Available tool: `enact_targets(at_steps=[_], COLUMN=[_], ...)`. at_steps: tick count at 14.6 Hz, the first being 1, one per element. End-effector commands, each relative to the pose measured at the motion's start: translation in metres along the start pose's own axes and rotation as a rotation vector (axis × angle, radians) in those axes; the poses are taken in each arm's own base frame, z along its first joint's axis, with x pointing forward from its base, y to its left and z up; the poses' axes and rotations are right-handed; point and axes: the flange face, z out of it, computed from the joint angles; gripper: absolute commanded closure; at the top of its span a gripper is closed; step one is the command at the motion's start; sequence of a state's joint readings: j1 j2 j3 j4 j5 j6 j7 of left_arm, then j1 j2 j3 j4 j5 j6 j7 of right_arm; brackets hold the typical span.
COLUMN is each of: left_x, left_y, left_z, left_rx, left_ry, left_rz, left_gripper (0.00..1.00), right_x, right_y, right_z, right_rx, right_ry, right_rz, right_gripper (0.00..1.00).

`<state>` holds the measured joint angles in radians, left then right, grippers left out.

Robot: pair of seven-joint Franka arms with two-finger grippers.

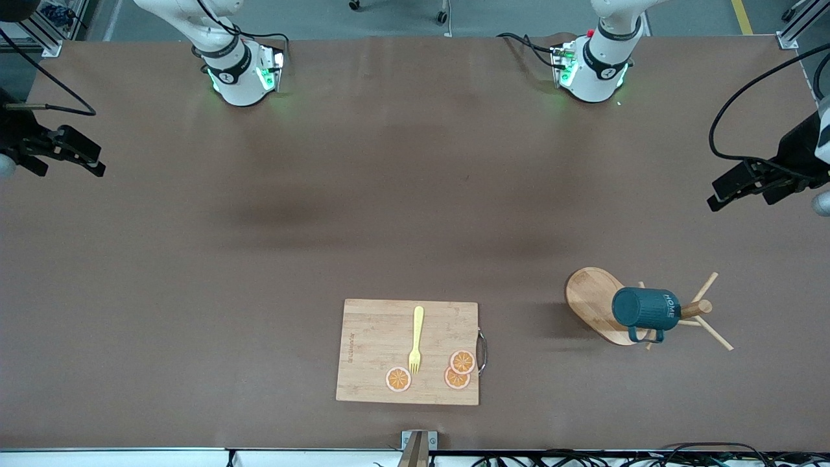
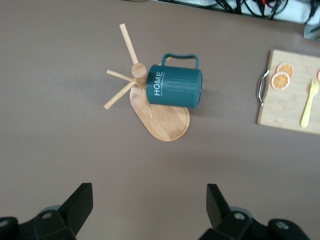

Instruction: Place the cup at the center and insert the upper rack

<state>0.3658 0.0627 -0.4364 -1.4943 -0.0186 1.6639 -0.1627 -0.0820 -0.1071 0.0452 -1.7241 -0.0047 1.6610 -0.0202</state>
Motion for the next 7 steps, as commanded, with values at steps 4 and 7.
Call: enact_targets(at_steps=[4, 7], left_x=[-0.021, -0.023], left_y=[-0.008, -0.003], left_z=[-0.029, -0.03], left_rx=[0.038, 0.034], left_ry=[0.014, 0.01], left_rz=[0.087, 0.11], left_gripper=[0.0, 0.0], right_x=[-0.019, -0.031], right_y=[-0.005, -0.005], right_z=[0.001, 0.003], right_rx=[-0.014, -0.014], right_ry=[-0.001, -0.015], right_rz=[-0.019, -0.017], right_gripper=[0.0, 0.0])
